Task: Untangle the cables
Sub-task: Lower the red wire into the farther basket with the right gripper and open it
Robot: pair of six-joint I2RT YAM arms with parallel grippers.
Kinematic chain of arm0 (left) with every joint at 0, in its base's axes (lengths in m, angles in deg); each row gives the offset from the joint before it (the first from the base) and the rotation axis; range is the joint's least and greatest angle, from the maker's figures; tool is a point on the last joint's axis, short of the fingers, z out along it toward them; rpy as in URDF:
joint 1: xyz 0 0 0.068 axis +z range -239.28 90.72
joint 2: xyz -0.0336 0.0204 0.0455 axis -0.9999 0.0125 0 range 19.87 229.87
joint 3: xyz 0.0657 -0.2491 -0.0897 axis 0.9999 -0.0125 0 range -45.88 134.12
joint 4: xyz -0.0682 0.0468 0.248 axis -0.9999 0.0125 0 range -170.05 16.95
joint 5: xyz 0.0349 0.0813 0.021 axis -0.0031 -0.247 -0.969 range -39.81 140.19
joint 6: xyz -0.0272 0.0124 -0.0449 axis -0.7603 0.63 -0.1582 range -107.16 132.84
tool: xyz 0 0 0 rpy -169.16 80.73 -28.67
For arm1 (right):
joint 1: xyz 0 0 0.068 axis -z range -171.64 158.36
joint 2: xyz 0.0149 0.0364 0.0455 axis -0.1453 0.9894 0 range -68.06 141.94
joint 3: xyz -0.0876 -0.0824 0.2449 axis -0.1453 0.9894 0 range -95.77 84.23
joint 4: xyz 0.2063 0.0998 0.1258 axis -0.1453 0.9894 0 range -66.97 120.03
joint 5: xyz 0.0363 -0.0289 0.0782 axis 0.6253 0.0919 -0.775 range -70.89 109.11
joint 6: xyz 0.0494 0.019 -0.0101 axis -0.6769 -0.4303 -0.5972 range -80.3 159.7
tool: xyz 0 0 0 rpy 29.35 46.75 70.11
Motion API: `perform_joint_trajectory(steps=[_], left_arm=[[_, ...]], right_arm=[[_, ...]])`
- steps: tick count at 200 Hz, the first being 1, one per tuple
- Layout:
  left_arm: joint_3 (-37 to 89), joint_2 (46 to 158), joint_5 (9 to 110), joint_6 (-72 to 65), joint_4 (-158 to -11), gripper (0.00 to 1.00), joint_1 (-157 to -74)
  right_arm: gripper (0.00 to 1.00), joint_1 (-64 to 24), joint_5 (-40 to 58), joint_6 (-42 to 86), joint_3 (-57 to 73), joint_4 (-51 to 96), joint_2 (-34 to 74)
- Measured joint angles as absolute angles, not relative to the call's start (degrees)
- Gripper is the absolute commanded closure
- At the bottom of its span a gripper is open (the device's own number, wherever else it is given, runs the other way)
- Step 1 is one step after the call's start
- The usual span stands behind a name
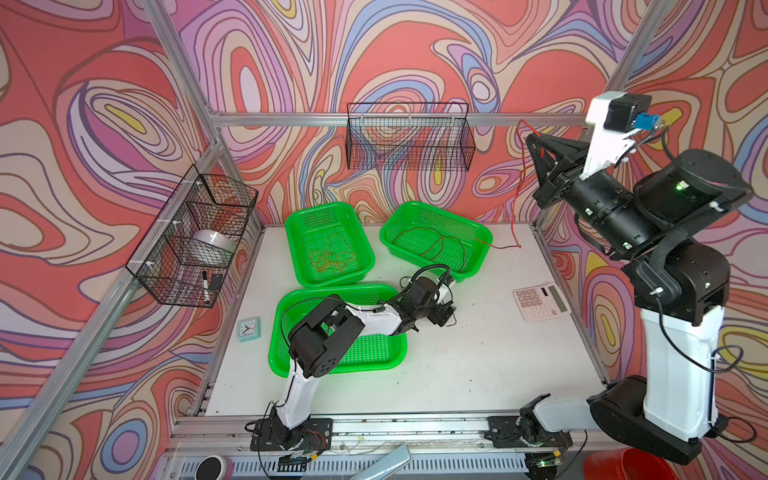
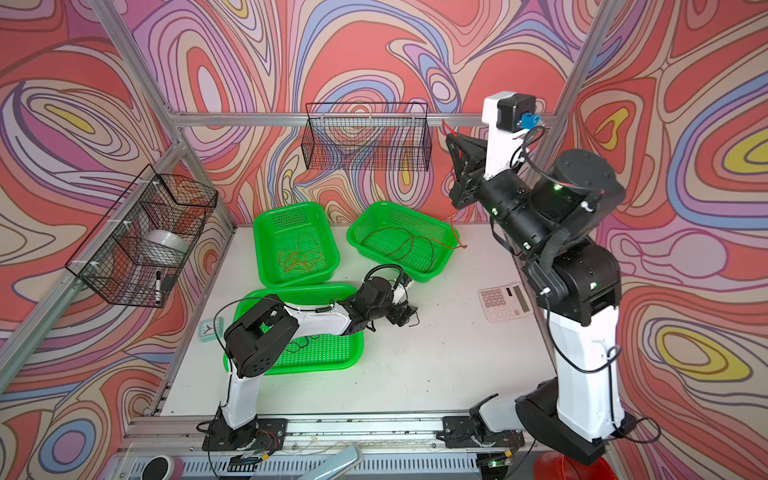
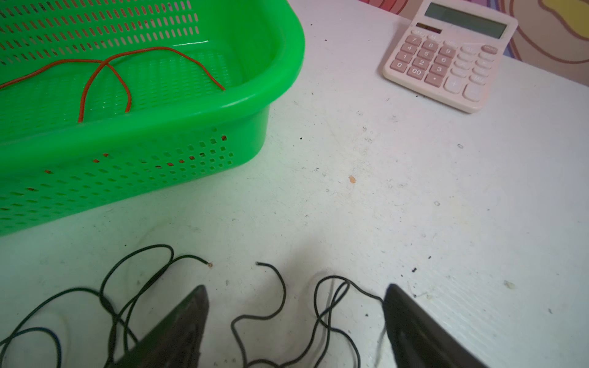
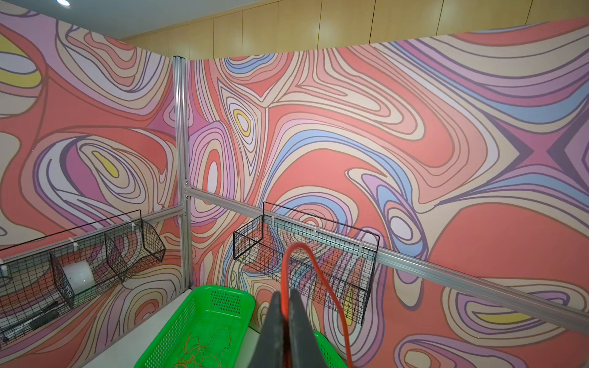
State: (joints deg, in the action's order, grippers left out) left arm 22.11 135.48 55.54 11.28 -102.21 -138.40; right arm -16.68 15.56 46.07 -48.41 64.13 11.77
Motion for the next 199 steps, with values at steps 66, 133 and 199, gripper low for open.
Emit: perform_joint_trajectory(steps=[66,133,199], left_arm=[[16.34,116.97,55.1,11.73,-102.91,0.04,-138.97],[15.55,112.82,53.92,13.9,-94.43,0.09,-139.5],[13.63,106.22,52.5,14.69,-89.51,0.12,-139.5]], right_arm=[[1.0,-16.68,17.46,46.68,-36.26,60.4,12.41],[1.0,-16.68,21.5,47.51,-28.57,47.41,18.18],[1.0,-16.68,27.42,51.4,-28.11,32.59,30.46]])
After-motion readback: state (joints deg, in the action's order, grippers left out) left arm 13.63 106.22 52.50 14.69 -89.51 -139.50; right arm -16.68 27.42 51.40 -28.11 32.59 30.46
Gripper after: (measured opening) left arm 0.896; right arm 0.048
